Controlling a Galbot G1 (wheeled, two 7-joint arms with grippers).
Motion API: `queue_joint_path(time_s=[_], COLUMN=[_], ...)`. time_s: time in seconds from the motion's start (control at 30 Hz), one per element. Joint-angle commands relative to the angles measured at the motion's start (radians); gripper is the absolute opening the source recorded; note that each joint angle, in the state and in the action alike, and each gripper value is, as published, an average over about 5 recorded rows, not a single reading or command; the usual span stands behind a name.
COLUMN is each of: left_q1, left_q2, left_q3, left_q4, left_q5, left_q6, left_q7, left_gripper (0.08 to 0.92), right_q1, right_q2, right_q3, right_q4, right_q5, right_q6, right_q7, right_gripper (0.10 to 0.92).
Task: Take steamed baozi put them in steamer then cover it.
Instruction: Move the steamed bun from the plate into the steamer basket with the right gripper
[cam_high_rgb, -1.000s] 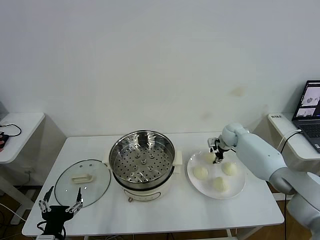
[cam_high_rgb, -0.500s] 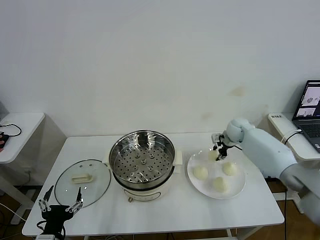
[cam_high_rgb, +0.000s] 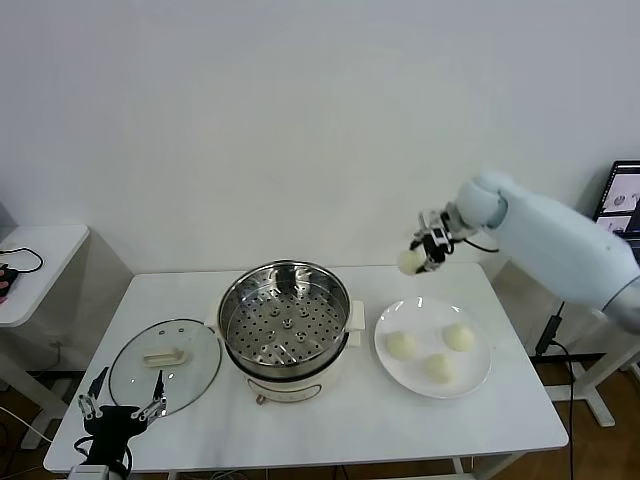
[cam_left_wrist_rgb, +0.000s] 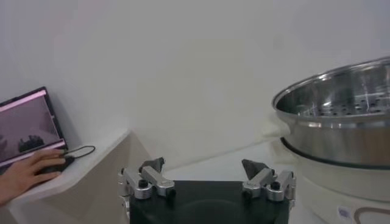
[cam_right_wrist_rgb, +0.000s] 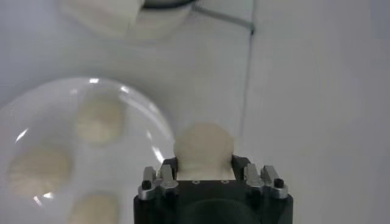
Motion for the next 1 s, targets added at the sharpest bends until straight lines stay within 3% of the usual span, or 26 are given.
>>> queue_joint_path(time_s=[0.03, 0.43, 1.0], left_q1=[-0.005, -0.016, -0.009], left_q2=[0.005, 0.014, -0.015], left_q3=[-0.003, -0.036, -0.053], left_q4=[0.004, 0.02, 0.003], left_q5=[-0.008, -0.025, -0.019], left_q6=[0.001, 0.001, 0.002], left_q7=[0.001, 0.004, 0.003], left_gripper=[0.823, 0.823, 0.823], right_q1=[0.223, 0.207, 0.035], right_q2=[0.094, 0.378, 0.533], right_q3=[-0.146, -0.253, -0.34], right_q4=[0.095, 0.053, -0.134], right_q5=[0.158, 0.161, -0.199], right_q6=[-0.01, 0.1, 0.434], right_q7=[0.009, 0.046, 0.158], right_gripper=[0.56, 0.56, 0.563])
